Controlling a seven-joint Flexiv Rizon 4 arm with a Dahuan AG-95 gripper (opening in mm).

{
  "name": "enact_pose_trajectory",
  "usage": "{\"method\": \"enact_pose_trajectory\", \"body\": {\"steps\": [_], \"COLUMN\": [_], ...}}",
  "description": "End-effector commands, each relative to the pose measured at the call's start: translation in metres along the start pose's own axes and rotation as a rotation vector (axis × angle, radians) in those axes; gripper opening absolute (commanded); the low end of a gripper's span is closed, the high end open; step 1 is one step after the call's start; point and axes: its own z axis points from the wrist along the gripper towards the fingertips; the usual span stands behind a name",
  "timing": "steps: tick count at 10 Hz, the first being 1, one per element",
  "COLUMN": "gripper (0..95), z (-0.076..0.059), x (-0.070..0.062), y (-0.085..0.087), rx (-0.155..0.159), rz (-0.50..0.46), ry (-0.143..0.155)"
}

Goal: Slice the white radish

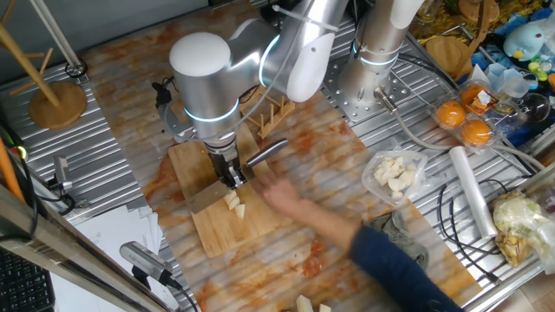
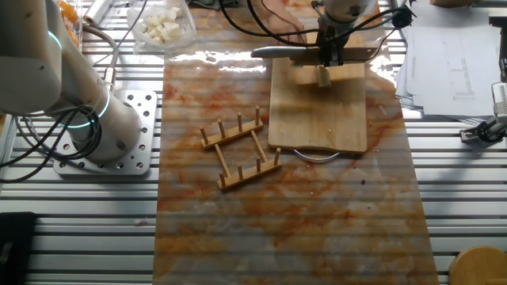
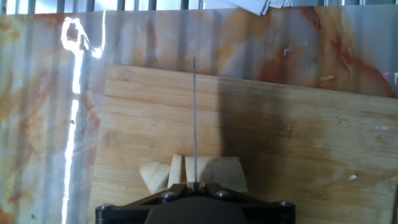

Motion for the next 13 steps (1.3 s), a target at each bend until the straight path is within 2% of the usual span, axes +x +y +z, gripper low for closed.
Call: {"method": "enact_pose_trajectory", "body": {"steps": [1,5,8,10,12,13], "gripper": [0.0,0.0,0.0,0.0,0.0,0.0], "z": [-0.001,0.001,0.012,0.025,0.036,0.041], "x": [0.001,0.001,-0.006,-0.018,-0.027,-0.030], "y": [-0.001,-0.001,0.001,0.008,0.013,0.015], "rx": [0.000,0.001,0.008,0.032,0.042,0.076], "rz": [0.000,-0.001,0.006,0.003,-0.002,-0.013], "ry": [0.000,-0.006,-0.016,-0.020,-0.033,-0.037]}}
